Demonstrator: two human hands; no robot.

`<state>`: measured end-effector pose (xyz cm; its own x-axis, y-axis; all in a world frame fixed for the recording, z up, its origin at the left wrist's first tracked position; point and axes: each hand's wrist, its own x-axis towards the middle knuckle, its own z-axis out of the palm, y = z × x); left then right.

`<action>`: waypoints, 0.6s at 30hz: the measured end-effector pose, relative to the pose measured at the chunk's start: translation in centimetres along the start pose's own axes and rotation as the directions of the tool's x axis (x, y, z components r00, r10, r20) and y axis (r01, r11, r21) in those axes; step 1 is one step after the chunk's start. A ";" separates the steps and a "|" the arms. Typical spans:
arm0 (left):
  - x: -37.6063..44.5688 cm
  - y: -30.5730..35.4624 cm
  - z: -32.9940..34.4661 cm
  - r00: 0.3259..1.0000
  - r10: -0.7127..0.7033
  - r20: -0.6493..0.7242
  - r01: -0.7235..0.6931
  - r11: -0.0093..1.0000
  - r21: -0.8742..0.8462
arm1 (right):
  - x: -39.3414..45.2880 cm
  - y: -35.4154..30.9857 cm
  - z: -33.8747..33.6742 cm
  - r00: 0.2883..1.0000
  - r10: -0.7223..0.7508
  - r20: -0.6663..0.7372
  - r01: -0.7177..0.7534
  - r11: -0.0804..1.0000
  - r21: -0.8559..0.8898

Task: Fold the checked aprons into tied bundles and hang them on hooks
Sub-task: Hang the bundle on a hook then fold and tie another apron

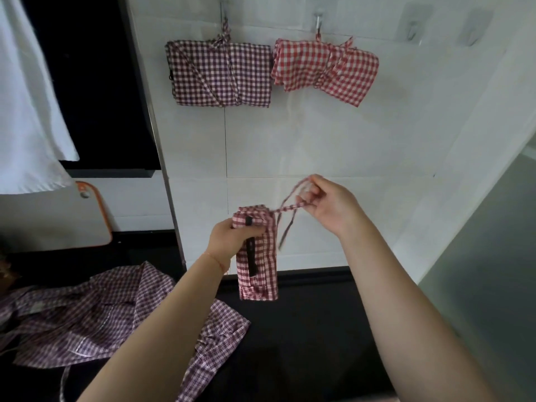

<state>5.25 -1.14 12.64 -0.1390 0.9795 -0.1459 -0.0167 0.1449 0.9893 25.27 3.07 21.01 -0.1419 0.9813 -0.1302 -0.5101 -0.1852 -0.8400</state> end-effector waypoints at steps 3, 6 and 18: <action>0.3 0.0 -1.5 0.995 -0.093 -0.043 0.079 0.963 -0.259 | 0.5 0.0 -3.5 0.964 0.067 -0.256 -0.066 0.998 0.012; 0.7 0.5 -2.4 0.993 -0.109 -0.045 0.087 0.938 -0.336 | 0.4 0.8 -6.1 0.864 0.049 -0.500 -0.276 0.878 -0.391; 1.1 2.6 -0.9 0.996 0.057 0.065 -0.048 0.989 -0.143 | -2.1 1.7 -0.4 0.948 -0.230 0.220 0.270 0.217 -0.938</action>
<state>4.12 0.15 15.08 -0.0756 0.9932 -0.0889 -0.1519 0.0766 0.9854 25.05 0.69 19.67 -0.2039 0.9613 0.1855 0.6469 0.2745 -0.7114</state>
